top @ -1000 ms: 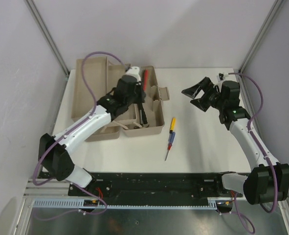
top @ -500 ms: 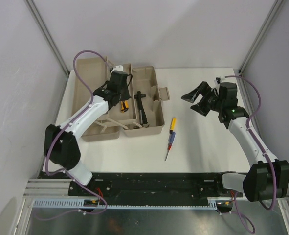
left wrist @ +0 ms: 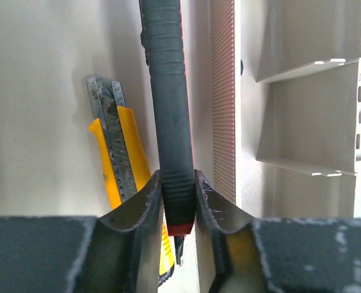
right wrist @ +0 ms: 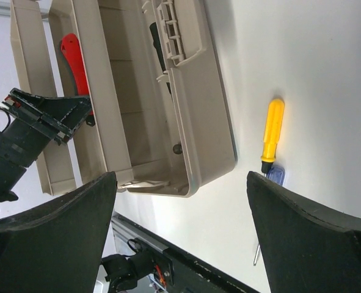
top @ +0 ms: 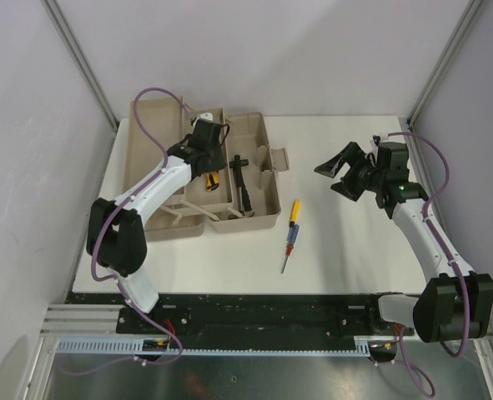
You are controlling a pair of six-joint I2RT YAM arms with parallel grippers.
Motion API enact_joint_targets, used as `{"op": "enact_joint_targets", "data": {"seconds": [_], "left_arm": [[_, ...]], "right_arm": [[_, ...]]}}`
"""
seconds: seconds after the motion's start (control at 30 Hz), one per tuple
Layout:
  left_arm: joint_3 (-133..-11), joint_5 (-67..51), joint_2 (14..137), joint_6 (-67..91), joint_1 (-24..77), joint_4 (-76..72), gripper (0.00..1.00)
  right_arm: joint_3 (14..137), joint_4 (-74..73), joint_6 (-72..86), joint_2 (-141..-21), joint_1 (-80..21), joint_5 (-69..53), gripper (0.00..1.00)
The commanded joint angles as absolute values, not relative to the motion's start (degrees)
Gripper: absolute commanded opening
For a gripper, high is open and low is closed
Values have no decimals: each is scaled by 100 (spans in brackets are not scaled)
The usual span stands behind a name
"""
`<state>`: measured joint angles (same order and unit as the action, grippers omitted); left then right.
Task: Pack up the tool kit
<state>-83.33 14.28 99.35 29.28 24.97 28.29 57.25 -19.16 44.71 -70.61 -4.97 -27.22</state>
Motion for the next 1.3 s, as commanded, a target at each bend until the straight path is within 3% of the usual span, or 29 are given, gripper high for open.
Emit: {"op": "enact_joint_targets", "data": {"seconds": [0.0, 0.2, 0.43, 0.73, 0.9, 1.1, 1.27], "left_arm": [[-8590, 1400, 9865, 3067, 2454, 2756, 31], [-8600, 1264, 9682, 3069, 2445, 2798, 48], [-8641, 1085, 9171, 2968, 2474, 2831, 58], [-8895, 692, 8843, 1244, 3698, 2698, 97], [-8452, -96, 8917, 1035, 4399, 2354, 99], [-7960, -173, 9190, 1261, 5141, 2192, 99], [-7822, -275, 9602, 1448, 5566, 2089, 93]], "right_arm": [[5962, -1901, 4382, -7041, -473, -2675, 91], [5966, -1802, 4445, -7126, -467, -2712, 91], [5960, -1771, 4469, -7199, -461, -2737, 91], [5952, -1870, 4335, -7254, -443, -2519, 92], [5957, -2097, 4298, -7375, -427, -2417, 90], [5952, -2606, 4175, -7268, -291, -1977, 89], [5929, -3080, 4115, -7151, -86, -1492, 88]]}}
